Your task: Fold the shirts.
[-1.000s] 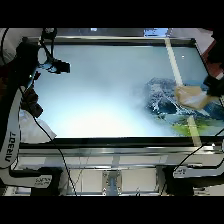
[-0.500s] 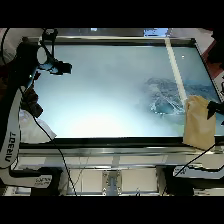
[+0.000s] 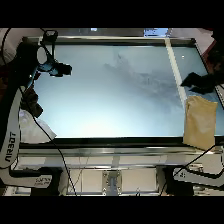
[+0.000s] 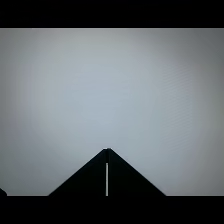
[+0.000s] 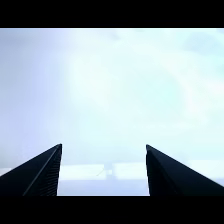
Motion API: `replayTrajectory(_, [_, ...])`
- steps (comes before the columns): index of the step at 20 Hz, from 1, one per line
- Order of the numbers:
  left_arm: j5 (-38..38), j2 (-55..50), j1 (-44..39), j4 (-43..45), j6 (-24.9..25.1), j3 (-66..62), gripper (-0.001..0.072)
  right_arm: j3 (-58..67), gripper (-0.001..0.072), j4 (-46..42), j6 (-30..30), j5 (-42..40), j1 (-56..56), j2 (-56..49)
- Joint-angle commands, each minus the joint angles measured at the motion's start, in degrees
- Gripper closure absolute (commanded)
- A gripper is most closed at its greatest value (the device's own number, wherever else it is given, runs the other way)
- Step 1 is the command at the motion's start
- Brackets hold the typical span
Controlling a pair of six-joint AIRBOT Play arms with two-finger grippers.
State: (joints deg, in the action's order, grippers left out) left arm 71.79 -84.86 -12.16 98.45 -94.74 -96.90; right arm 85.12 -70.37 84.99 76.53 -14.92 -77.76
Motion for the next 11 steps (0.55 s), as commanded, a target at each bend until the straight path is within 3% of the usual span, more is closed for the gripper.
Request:
replayTrajectory(1, [5.11, -0.02, -0.02, -0.07, 0.04, 0.0, 0.0696, -2.84, 0.0129, -4.57, -4.04, -8.35, 10.1, 0.26])
replayTrajectory(4, [6.6, -0.02, -0.04, -0.09, 0.04, 0.0, 0.0696, -2.97, 0.0128, -16.65, -4.0, -8.5, 14.73, 0.26])
replayTrajectory(11, [7.45, -0.02, -0.02, -0.11, 0.26, 0.0, 0.0696, -2.97, 0.0128, -16.22, -4.02, -8.5, 15.85, 0.26])
